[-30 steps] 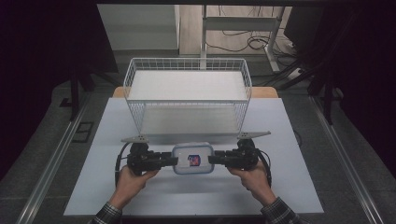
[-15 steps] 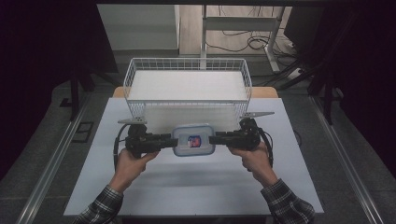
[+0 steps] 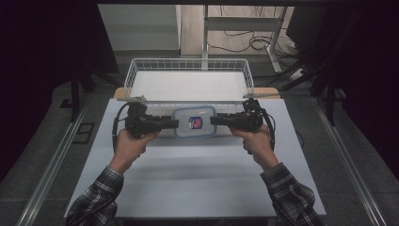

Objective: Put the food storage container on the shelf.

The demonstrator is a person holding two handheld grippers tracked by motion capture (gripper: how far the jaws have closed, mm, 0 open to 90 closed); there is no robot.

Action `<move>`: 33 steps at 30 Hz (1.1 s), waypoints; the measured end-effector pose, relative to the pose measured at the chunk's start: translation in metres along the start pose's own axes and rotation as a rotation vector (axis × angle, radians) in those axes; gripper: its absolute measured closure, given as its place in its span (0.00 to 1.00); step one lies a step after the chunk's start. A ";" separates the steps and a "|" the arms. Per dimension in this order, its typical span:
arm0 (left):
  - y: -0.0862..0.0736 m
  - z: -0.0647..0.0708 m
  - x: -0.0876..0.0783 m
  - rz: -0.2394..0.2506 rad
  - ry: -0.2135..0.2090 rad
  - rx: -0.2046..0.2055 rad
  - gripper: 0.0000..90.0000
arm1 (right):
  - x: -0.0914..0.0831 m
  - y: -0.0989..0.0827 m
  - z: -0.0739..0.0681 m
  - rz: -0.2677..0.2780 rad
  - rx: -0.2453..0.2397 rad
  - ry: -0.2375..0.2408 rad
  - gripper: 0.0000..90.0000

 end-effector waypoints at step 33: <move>0.091 -0.064 -0.011 0.030 0.014 -0.047 0.63 | 0.010 0.094 0.045 0.056 0.062 -0.021 0.64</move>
Point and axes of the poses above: each handheld gripper's, and its own axes: x roughly forward along the jaws, y roughly out of its top, z roughly to its right, the point moved 2 cm from there along x, roughly forward along the jaws, and after that the axes turned 11 degrees about -z, right-handed, at the moved point
